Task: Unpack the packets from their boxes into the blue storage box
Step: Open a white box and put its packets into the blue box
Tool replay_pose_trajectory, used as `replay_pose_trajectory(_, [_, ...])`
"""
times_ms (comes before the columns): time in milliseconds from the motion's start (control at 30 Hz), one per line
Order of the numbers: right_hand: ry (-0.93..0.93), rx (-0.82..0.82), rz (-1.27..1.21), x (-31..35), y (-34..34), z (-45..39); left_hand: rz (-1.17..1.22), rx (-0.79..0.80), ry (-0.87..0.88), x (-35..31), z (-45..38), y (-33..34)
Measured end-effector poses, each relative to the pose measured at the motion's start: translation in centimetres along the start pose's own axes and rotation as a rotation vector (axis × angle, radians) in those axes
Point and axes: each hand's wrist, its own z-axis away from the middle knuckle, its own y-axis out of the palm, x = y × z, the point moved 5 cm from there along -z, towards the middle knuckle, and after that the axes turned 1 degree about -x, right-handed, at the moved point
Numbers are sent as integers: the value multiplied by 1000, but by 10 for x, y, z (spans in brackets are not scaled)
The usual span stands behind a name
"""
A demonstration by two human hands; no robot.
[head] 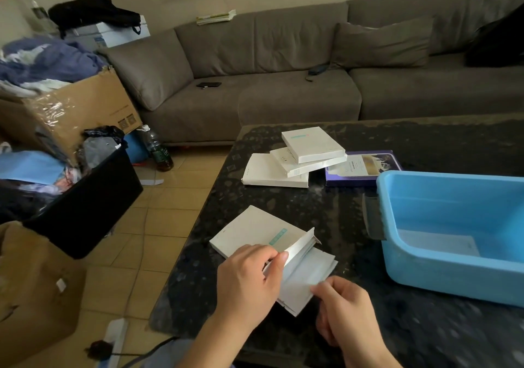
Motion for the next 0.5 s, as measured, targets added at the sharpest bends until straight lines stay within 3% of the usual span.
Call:
replay_pose_trajectory(167, [9,66,155,2,2,-6,-14,92,80,-3,6,7])
replay_pose_trajectory(367, [-138,-190,253,15,-19,-19,-51,98,61,-1,5,2])
replay_pose_trajectory(500, [-146,-172,363,21,-16,-33,-48,165,88,-1,10,7])
